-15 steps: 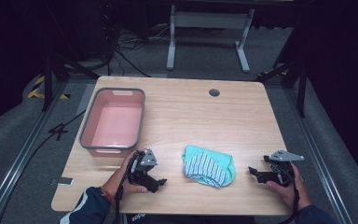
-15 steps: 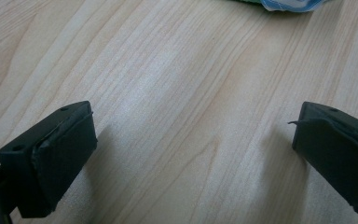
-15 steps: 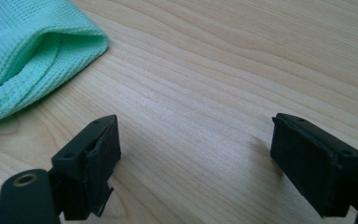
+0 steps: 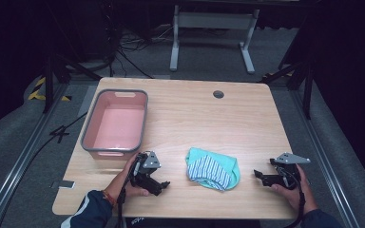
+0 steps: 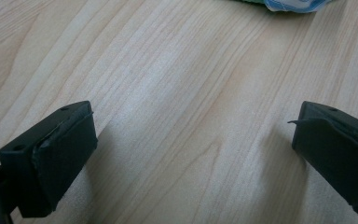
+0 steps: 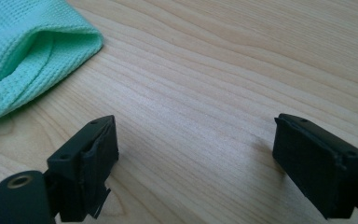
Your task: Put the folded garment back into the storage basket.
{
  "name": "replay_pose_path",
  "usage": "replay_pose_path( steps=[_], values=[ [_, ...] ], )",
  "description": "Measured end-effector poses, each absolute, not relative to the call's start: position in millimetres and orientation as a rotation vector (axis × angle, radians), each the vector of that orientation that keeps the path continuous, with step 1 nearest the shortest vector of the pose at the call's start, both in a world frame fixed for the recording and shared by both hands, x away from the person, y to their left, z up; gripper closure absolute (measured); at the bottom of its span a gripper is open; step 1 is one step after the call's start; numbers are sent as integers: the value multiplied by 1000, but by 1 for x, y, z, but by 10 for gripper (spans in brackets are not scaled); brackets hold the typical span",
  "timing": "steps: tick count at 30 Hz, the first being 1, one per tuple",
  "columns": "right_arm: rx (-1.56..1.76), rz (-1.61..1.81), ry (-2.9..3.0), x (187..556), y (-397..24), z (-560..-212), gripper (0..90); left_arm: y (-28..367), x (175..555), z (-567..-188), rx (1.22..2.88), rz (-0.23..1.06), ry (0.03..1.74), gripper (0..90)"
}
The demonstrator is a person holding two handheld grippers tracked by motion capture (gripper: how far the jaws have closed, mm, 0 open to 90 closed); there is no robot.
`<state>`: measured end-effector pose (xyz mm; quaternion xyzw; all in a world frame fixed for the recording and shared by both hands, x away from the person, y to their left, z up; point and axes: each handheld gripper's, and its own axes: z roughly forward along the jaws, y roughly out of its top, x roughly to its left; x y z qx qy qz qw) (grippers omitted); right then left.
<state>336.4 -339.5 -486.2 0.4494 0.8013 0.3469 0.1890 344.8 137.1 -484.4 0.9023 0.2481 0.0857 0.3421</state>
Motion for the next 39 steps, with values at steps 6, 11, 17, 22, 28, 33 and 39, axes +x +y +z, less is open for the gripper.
replay_pose_path(
  steps=[6,11,17,22,28,33,39],
  values=[
    [1270,973,2249,337,-339,-486,136,138,344,-484,2343,226,653,4],
    [1269,973,2251,337,-339,-486,137,139,345,-484,2346,224,638,6],
    [1264,965,2277,337,-340,-484,147,140,345,-483,2337,224,629,40],
    [1241,1025,2334,335,-338,-481,219,139,346,-481,2330,225,611,164],
    [1215,1047,2331,329,-333,-474,230,132,349,-477,2348,242,589,210],
    [1177,1063,2333,325,-326,-468,251,128,351,-475,2372,238,559,215],
    [1145,1067,2364,323,-309,-463,321,117,354,-468,2357,238,543,253]
  ],
)
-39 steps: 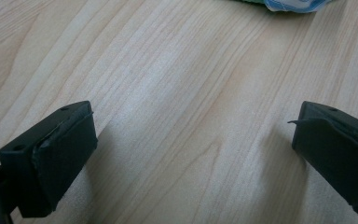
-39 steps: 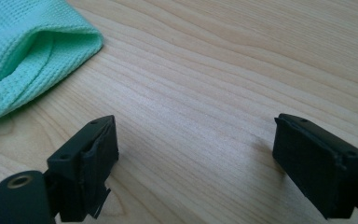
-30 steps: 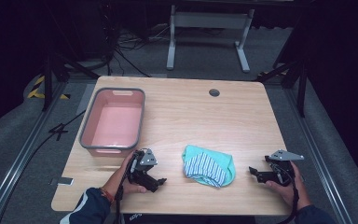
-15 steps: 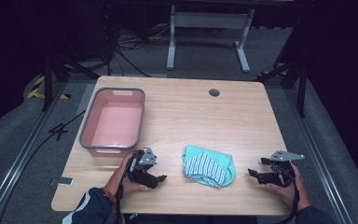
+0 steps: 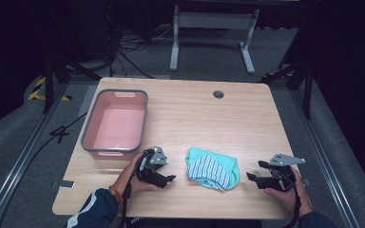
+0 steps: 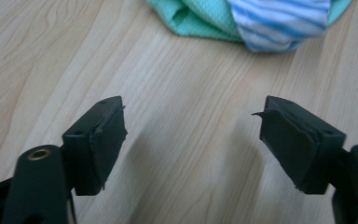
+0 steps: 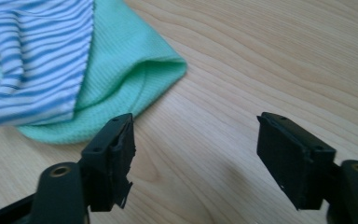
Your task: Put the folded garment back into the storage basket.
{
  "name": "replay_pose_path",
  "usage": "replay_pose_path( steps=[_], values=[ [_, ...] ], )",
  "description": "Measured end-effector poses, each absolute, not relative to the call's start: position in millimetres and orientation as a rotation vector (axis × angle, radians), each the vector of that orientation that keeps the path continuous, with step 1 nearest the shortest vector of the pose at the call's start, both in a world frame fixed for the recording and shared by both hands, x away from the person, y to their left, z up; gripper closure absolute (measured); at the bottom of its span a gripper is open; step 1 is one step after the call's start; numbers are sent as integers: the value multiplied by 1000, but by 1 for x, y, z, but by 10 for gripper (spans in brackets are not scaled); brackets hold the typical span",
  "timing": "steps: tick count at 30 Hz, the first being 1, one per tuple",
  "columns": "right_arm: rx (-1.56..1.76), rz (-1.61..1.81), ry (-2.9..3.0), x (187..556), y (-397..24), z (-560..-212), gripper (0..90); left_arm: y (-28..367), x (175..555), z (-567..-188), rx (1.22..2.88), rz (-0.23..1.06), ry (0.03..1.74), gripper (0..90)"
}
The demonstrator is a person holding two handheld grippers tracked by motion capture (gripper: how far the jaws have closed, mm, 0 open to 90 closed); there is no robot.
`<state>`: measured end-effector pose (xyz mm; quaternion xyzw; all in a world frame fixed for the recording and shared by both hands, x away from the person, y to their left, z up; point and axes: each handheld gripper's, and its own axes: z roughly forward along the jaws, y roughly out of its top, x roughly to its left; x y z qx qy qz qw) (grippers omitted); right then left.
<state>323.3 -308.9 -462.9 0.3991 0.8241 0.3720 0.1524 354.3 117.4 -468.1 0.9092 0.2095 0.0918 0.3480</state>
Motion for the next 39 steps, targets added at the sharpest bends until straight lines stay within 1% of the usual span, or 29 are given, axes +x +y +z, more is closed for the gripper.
replay_pose_path(
  steps=[1,3,8,10,14,21,25,28,34,39],
  values=[
    [1139,1062,2369,323,-307,-462,326,115,354,-467,2359,250,529,269],
    [1118,1068,2375,324,-299,-460,352,111,355,-464,2360,237,558,283],
    [1106,1074,2375,327,-288,-456,351,105,358,-460,2348,245,593,285],
    [1067,1045,2383,327,-277,-454,344,99,361,-458,2349,280,598,276],
    [1065,1053,2394,329,-268,-452,341,92,365,-456,2354,251,630,269],
    [1088,1004,2410,337,-249,-453,320,77,379,-450,2309,205,690,257],
    [1132,964,2423,341,-245,-458,297,67,386,-455,2303,213,699,257],
    [1155,936,2445,344,-243,-464,271,60,391,-462,2312,177,700,255],
    [1177,906,2436,349,-245,-469,263,53,400,-468,2288,162,738,235],
    [1179,890,2439,353,-245,-470,267,58,412,-463,2231,134,787,229]
  ],
)
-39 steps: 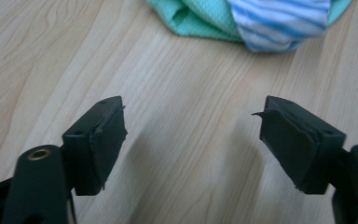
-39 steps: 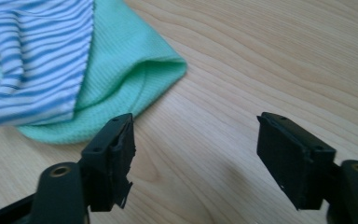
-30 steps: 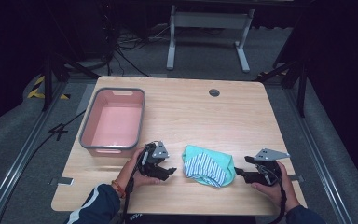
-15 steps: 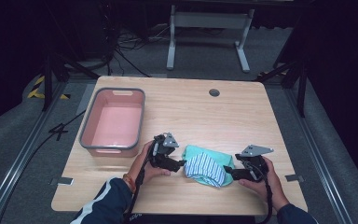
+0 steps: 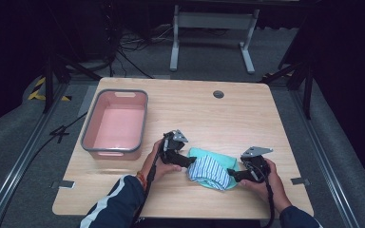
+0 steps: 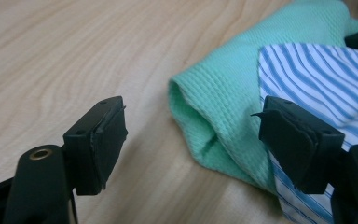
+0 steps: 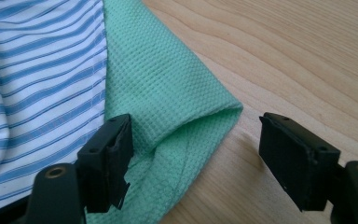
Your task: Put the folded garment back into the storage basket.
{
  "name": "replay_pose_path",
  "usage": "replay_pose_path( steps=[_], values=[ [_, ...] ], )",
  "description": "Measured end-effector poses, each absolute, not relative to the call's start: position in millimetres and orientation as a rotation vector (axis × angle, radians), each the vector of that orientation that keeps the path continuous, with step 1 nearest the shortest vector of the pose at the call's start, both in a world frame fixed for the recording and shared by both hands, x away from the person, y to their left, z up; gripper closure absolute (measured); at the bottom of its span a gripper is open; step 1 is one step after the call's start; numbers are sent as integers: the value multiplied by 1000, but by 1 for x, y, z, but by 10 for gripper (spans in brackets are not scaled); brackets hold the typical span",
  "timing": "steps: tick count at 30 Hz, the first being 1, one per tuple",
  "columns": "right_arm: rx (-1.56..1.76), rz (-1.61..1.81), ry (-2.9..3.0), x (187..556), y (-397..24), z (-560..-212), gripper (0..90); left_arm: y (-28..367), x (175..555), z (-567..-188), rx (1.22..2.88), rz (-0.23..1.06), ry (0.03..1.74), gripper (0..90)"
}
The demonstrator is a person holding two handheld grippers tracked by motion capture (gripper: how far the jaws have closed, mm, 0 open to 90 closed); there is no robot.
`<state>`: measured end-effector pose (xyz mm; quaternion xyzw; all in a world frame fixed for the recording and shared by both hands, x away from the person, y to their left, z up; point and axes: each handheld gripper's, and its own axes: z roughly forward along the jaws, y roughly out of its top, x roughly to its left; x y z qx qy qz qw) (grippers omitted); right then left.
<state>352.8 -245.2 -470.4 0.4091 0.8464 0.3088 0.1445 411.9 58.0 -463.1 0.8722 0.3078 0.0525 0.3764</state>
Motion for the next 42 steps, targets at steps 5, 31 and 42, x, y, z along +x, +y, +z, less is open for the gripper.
replay_pose_path(
  steps=[5,31,42],
  values=[
    [1160,872,2436,355,-246,-471,254,55,418,-471,2285,151,810,227],
    [1233,866,2459,362,-241,-468,357,37,396,-470,2366,244,811,328],
    [1163,916,2562,362,-233,-464,755,37,392,-466,2396,194,741,698]
  ],
)
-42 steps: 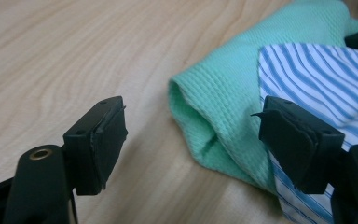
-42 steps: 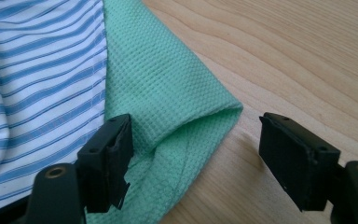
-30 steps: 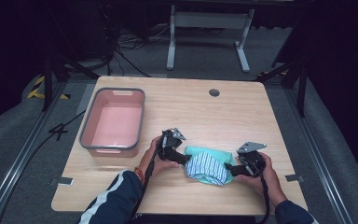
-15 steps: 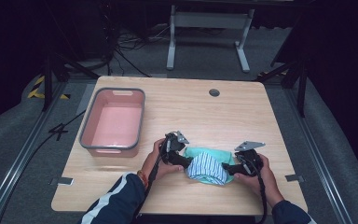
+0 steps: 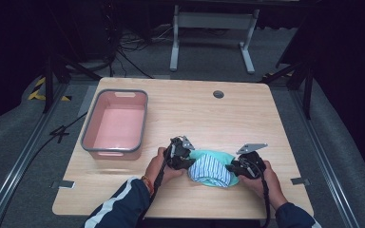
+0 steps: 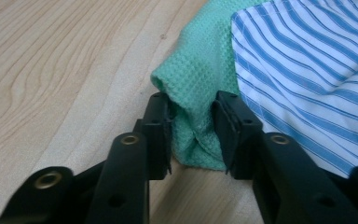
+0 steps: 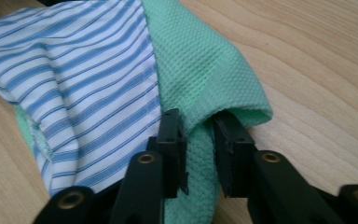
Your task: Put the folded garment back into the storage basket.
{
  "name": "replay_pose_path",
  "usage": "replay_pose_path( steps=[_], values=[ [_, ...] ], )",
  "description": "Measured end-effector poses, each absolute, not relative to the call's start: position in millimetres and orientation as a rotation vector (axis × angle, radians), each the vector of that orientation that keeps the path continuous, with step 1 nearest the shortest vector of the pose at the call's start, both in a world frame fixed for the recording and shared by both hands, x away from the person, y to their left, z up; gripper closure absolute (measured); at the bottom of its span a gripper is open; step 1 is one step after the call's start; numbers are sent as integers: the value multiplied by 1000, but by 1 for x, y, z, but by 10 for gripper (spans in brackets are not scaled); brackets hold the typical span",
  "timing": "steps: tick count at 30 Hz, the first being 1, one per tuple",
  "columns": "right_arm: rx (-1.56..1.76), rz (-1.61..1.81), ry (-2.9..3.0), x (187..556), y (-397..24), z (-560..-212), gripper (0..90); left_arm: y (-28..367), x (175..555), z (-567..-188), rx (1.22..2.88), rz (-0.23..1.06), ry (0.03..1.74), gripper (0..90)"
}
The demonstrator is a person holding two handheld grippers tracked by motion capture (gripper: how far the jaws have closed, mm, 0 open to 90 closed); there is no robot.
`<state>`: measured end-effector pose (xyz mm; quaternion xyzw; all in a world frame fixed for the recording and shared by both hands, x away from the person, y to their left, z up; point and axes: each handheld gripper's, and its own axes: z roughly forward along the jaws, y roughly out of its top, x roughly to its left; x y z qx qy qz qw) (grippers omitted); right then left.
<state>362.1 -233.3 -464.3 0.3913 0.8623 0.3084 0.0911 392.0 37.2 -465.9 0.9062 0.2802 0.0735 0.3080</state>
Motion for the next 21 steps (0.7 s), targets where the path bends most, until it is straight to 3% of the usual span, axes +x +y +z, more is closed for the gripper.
replay_pose_path(
  steps=[7,21],
  values=[
    [1136,912,2576,362,-231,-463,819,38,391,-464,2422,168,718,812],
    [1100,911,2570,361,-232,-458,833,43,395,-456,2383,155,732,824]
  ],
)
